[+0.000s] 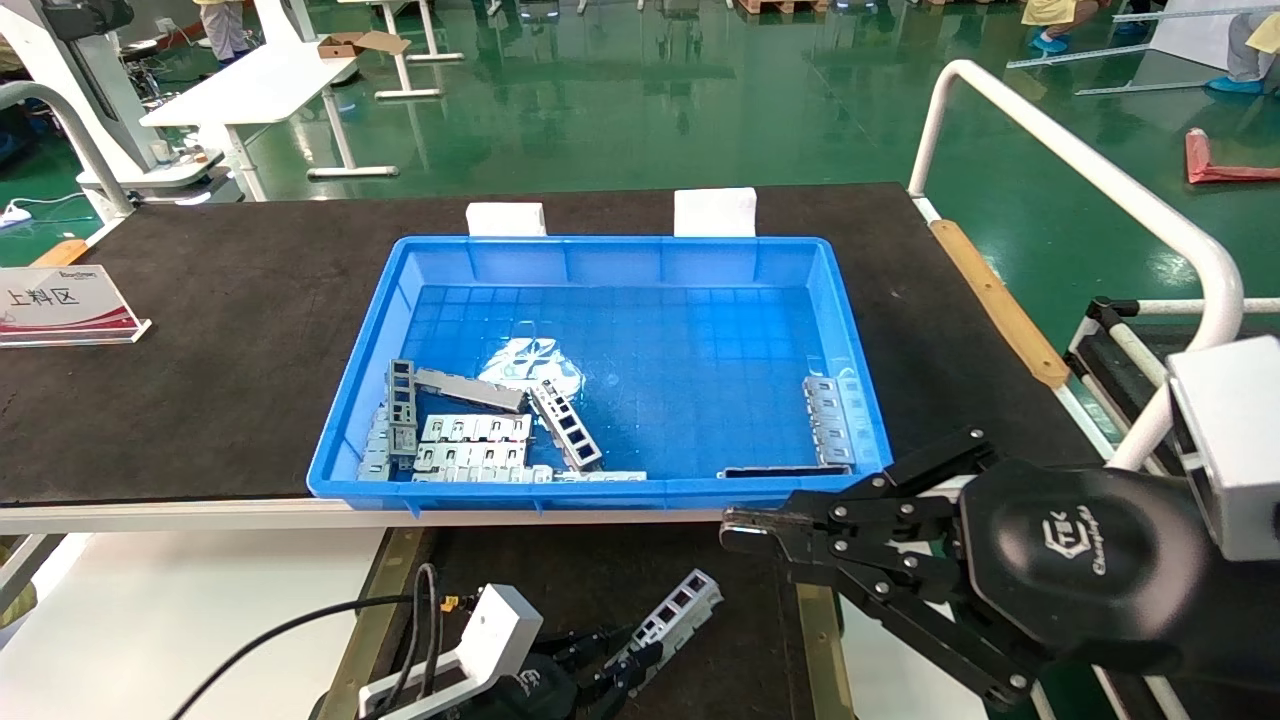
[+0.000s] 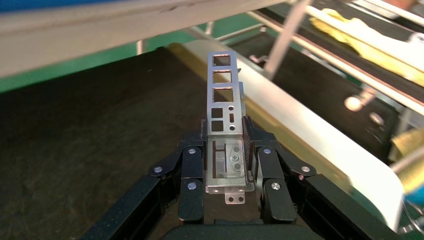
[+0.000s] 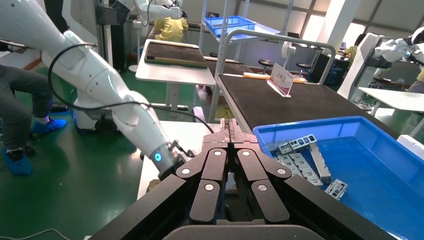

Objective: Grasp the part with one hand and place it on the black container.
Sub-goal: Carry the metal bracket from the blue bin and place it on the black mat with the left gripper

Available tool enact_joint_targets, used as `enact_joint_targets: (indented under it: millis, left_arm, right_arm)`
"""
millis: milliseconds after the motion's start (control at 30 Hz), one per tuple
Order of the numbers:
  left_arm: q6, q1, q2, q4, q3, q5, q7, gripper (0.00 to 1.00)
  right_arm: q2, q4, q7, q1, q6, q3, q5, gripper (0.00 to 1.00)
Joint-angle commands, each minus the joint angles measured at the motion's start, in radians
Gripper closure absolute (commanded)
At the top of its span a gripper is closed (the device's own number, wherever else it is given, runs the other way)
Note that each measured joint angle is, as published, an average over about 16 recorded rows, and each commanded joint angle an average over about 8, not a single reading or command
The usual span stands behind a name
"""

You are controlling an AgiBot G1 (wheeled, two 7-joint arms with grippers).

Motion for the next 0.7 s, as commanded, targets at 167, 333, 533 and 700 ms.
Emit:
enact_joint_targets:
  millis: [167,333,533,700]
  left_arm:
    - [-0.093,0.038,0.099,0.083,-0.029,-0.031,0.007,1.0]
    - [-0.168,0.05,0.185,0.159,-0.064,-0.049,0.017,1.0]
    - [-0.253,0.058,0.286,0.236,-0.135,-0.07,0.031,1.0]
    - [-0.307,0.061,0.366,0.292,-0.205,-0.084,0.041,1.0]
  right_arm:
    - [0.0,0.0,0.0,0.0,0.0,0.0,0.0,1.0]
    - [0.0,0.0,0.0,0.0,0.0,-0.001,0.0,1.0]
    - [0.0,0.0,-0.001,0.0,0.0,-0.001,0.001,1.0]
    - [0.001,0.0,-0.001,0.0,0.001,-0.001,0.001,1.0]
